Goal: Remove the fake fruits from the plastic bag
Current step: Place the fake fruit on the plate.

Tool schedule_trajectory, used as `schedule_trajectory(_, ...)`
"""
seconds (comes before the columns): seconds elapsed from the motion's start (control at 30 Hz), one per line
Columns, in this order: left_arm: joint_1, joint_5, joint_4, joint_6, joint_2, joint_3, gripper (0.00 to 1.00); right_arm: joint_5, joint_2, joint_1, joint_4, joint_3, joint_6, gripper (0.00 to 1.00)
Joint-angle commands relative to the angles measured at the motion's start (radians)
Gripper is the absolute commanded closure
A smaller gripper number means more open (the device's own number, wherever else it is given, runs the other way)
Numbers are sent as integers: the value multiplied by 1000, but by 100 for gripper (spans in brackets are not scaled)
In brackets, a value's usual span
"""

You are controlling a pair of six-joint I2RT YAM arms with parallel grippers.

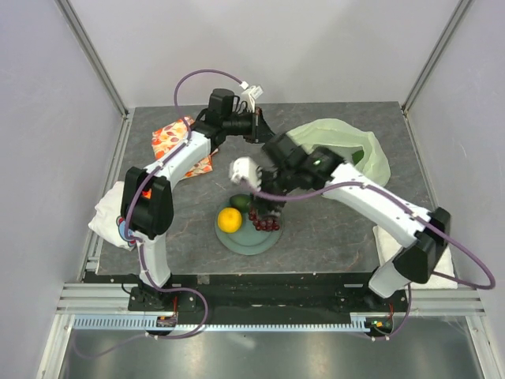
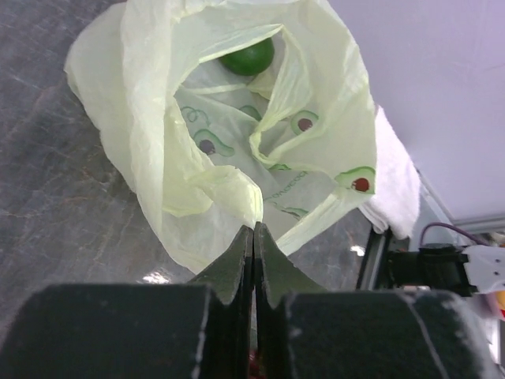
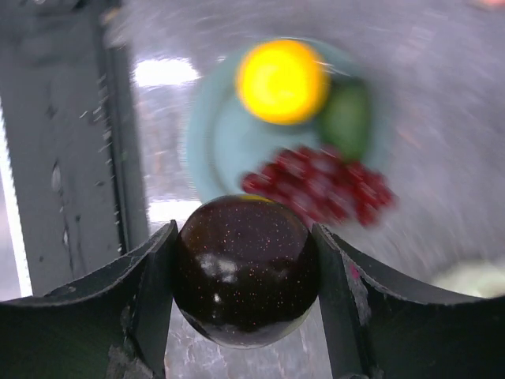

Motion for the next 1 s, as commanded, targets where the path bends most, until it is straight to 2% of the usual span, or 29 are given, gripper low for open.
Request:
schedule_trajectory(0.0, 41, 118, 54, -112, -20, 9, 87, 41, 48, 158, -36, -17, -135, 46)
schedule_trajectory(0.07, 55, 137, 60, -111, -31, -7, 78, 62, 70, 228, -17, -42, -177, 46)
schedule_trajectory(0.1, 58, 158, 59, -107, -34, -13, 65, 72, 79, 247, -13, -51, -185, 46)
schedule_trajectory(0.17, 67, 175, 53, -110, -48, -28, 59, 95, 113, 286, 9, -72, -208, 46)
schedule_trajectory(0.23, 84, 178, 48, -126, -65, -39, 46, 122, 139, 312, 30, -97, -221, 46)
schedule_trajectory(0.3, 99, 177, 24, -120, -101, -51, 42, 148, 153, 324, 64, -117, -251, 46)
schedule_trajectory(0.43, 179, 155, -4, -123, -184, -86, 37, 197, 208, 347, 118, -140, -292, 46)
schedule_trajectory(0.63, 282, 174, -73, -98, -328, -157, 37, 256, 294, 347, 201, -131, -323, 47)
schedule_trajectory(0.83, 313, 175, -75, -98, -446, -252, 37, 282, 335, 347, 227, -152, -361, 45)
schedule_trajectory(0.93, 314, 186, -62, -113, -480, -283, 37, 308, 338, 347, 233, -177, -383, 38)
schedule_trajectory(0.97, 314, 189, -56, -118, -486, -290, 37, 309, 334, 347, 231, -187, -383, 31)
